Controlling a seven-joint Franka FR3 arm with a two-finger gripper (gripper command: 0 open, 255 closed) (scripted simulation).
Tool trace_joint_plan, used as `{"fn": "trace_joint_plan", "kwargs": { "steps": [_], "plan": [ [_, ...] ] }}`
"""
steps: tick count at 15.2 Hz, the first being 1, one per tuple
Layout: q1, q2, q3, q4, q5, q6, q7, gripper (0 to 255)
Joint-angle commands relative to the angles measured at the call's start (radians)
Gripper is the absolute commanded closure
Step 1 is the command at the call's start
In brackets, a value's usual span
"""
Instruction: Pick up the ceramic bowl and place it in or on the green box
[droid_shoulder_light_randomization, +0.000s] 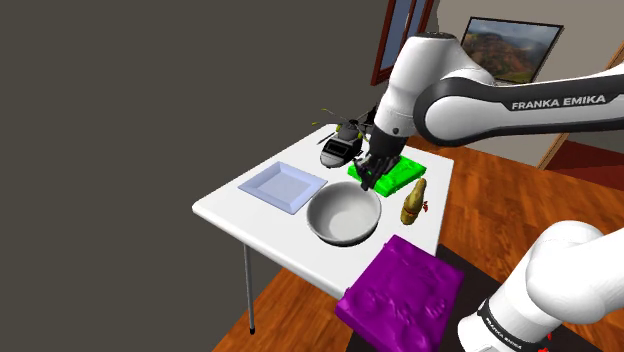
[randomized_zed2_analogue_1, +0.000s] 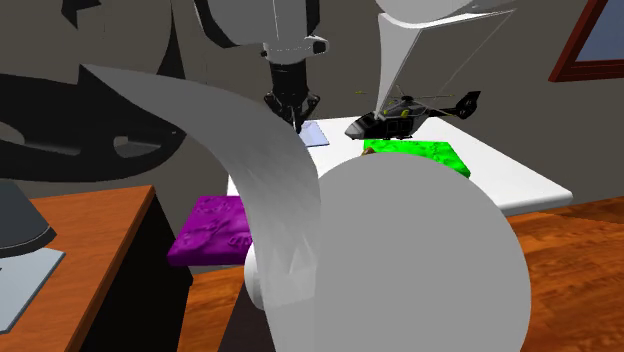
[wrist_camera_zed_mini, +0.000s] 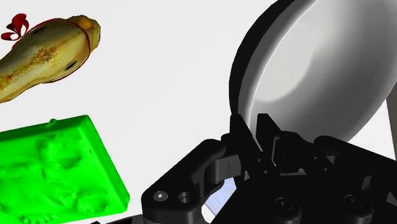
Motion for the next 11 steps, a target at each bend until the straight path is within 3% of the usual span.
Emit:
{"fn": "trace_joint_plan", "kwargs": {
  "steps": [1, 8, 11],
  "plan": [
    [-0.001, -0.004, -0.004, 0.026, -0.002, -0.029, -0.002, 255],
    [-0.005, -0.009, -0.015, 0.115, -0.009, -0.124, -0.005, 255],
    [-0.032, -0.007, -0.077, 0.119, -0.033, -0.127, -0.079, 255]
  ]
}}
